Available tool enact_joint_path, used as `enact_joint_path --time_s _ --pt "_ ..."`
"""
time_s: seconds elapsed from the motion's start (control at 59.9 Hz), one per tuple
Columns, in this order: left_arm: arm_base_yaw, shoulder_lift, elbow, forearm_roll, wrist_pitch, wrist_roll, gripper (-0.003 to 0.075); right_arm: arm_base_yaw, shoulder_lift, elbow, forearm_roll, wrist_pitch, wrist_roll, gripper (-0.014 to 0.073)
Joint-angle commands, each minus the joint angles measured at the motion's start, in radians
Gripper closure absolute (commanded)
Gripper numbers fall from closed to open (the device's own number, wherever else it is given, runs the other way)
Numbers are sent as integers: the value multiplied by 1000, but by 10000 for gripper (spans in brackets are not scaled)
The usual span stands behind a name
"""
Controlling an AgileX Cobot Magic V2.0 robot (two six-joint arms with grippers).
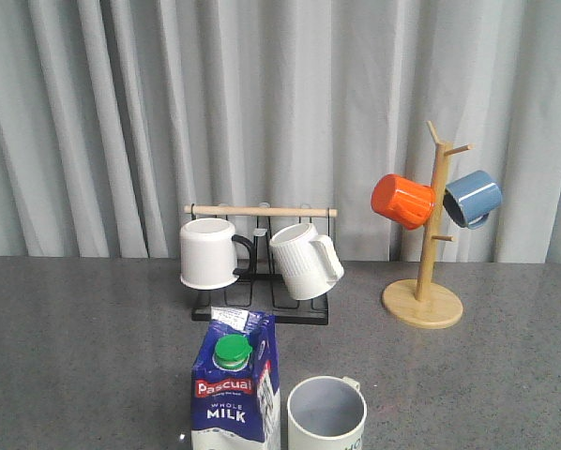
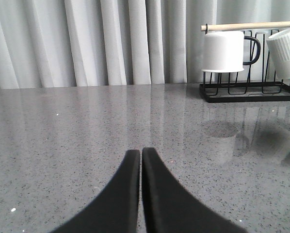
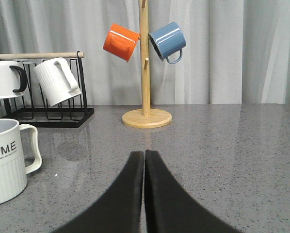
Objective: Place milk next to cup
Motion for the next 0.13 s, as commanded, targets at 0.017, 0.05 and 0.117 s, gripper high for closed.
enact_joint_path --time_s 0.017,0.05,0.117 --pt "1 -12 19 -2 -74 -3 728 -7 -8 9 -4 -80 -1 599" --pt "1 -12 19 -2 -74 -3 728 -7 -8 9 -4 -80 -1 599" --pt "1 -12 19 -2 -74 -3 728 -7 -8 9 -4 -80 -1 599"
